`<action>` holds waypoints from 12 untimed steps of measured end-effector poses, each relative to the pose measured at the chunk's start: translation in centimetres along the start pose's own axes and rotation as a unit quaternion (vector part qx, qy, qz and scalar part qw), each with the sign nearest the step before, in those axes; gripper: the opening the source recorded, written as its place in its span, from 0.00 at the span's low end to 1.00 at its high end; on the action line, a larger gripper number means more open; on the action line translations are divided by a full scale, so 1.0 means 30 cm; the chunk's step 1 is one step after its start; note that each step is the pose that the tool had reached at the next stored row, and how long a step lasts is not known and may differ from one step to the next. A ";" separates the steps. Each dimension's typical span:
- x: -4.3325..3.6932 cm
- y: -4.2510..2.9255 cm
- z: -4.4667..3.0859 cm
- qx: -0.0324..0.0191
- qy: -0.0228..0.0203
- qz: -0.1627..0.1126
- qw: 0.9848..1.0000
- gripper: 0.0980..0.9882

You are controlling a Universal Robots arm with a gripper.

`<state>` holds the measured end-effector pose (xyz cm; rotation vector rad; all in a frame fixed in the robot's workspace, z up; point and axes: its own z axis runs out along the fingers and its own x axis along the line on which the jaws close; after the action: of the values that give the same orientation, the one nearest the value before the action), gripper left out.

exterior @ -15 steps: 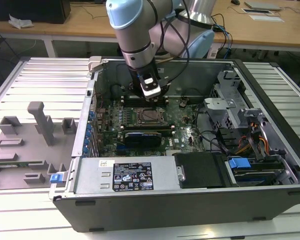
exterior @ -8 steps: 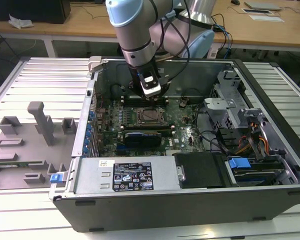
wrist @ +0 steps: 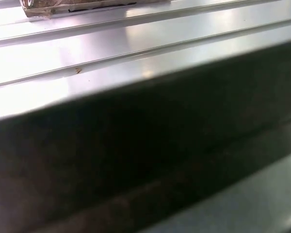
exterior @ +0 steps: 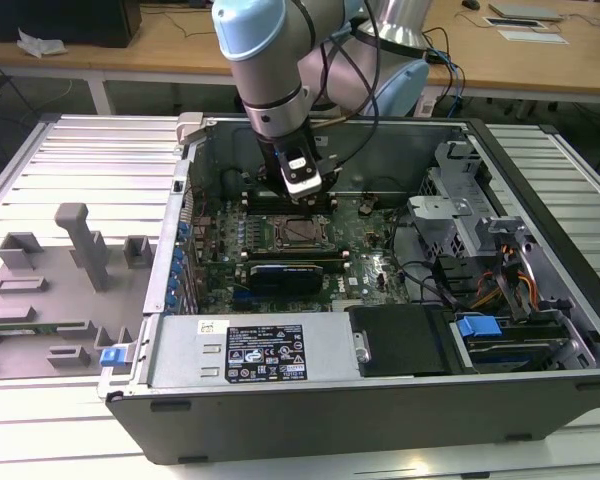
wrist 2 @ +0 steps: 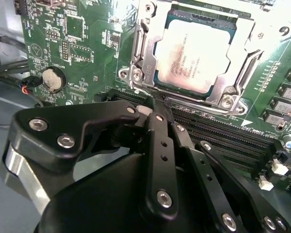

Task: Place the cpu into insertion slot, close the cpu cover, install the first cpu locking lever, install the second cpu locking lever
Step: 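Install the first cpu locking lever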

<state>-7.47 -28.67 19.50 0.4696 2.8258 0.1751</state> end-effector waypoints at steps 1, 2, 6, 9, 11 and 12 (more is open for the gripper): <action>0.000 0.000 0.000 0.000 0.000 0.000 1.000 0.01; 0.000 0.000 0.001 -0.001 0.000 0.000 1.000 0.01; 0.000 0.000 0.001 -0.011 0.004 0.003 1.000 0.01; 0.000 0.000 0.001 -0.011 0.003 0.004 1.000 0.01; 0.000 0.000 0.001 -0.011 0.003 0.003 1.000 0.01; -0.001 -0.001 0.001 -0.011 0.003 0.003 1.000 0.01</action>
<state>-7.46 -28.71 19.48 0.4745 2.8261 0.2096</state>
